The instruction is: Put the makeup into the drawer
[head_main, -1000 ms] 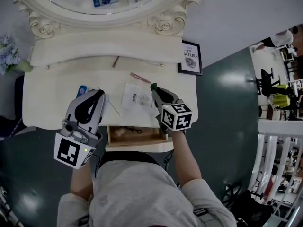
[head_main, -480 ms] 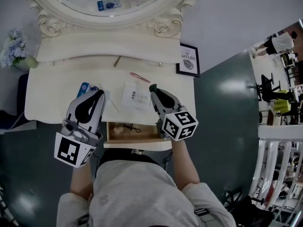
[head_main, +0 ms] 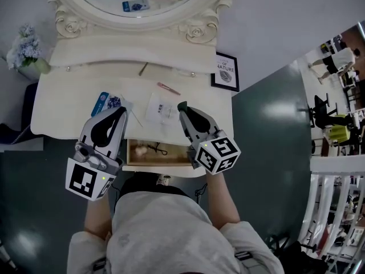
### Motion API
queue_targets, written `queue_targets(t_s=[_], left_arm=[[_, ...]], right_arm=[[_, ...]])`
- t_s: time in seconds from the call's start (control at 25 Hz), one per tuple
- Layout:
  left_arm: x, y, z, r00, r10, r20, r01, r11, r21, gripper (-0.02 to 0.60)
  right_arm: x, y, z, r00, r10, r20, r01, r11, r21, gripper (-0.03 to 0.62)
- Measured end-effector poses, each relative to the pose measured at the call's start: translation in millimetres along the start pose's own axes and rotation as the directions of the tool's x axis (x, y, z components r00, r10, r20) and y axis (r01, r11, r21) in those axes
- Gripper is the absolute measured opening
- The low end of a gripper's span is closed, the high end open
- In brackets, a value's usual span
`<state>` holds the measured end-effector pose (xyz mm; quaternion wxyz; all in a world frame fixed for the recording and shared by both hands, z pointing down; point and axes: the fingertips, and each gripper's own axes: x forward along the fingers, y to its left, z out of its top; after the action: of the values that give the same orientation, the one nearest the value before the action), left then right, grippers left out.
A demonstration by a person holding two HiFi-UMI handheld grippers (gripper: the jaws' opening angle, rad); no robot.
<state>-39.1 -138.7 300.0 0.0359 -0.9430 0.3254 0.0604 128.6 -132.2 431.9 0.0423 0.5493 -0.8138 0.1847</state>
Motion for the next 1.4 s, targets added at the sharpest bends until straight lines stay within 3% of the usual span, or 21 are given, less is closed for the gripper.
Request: queue_targets(t_s=[0.64, 1.08, 1.4], left_arm=[[-37, -23, 17, 0.999, 0.049, 0.022, -0.049, 0.999, 0.016, 0.014], [-64, -29, 18, 0.995, 0.098, 0.019, -0.098, 0.995, 0.012, 0.014], [-77, -30, 15, 0.993, 0.121, 0.007, -0.121, 0.993, 0.008, 0.014]], right_arm=[[-27, 49, -14, 0.992, 0.129, -0.009, -0.129, 0.990, -0.056, 0.055], [-33, 70, -71, 0.972, 0.189, -0.138, -0.199, 0.978, -0.062, 0.054], [-30, 73, -127, 0.940, 0.192, -0.283, -0.223, 0.972, -0.078, 0.054]])
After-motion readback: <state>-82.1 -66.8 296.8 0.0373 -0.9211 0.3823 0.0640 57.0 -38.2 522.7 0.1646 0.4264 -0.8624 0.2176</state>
